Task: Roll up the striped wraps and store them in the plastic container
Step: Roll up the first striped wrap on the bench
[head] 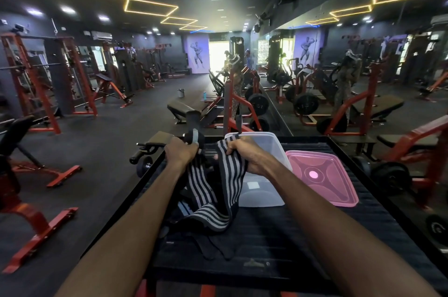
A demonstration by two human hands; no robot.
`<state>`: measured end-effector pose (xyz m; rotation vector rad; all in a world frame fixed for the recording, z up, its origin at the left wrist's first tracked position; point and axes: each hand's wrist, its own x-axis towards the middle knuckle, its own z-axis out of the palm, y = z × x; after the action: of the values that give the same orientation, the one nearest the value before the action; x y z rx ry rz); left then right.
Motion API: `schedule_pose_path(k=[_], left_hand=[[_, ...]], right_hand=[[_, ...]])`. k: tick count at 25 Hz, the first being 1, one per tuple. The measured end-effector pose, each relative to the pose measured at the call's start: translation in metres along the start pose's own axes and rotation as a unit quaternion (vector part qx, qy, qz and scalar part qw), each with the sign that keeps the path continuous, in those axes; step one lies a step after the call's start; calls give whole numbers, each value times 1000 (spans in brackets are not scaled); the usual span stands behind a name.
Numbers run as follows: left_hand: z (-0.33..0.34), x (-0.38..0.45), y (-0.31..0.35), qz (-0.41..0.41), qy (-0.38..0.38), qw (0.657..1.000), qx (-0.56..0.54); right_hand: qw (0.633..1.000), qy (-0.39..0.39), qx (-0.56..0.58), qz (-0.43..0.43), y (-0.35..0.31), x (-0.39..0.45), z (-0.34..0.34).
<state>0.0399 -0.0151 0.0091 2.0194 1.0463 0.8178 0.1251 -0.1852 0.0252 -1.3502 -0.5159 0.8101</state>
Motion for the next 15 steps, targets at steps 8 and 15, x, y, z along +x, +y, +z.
schedule_pose_path(k=[8,15], left_hand=[[-30,-23,32,-52,-38,982,-175],[-29,-30,56,-64,-102,952,-280]], right_hand=[[999,-33,-18,-32,10,13,29],[994,-58,16,-94,2,1,16]])
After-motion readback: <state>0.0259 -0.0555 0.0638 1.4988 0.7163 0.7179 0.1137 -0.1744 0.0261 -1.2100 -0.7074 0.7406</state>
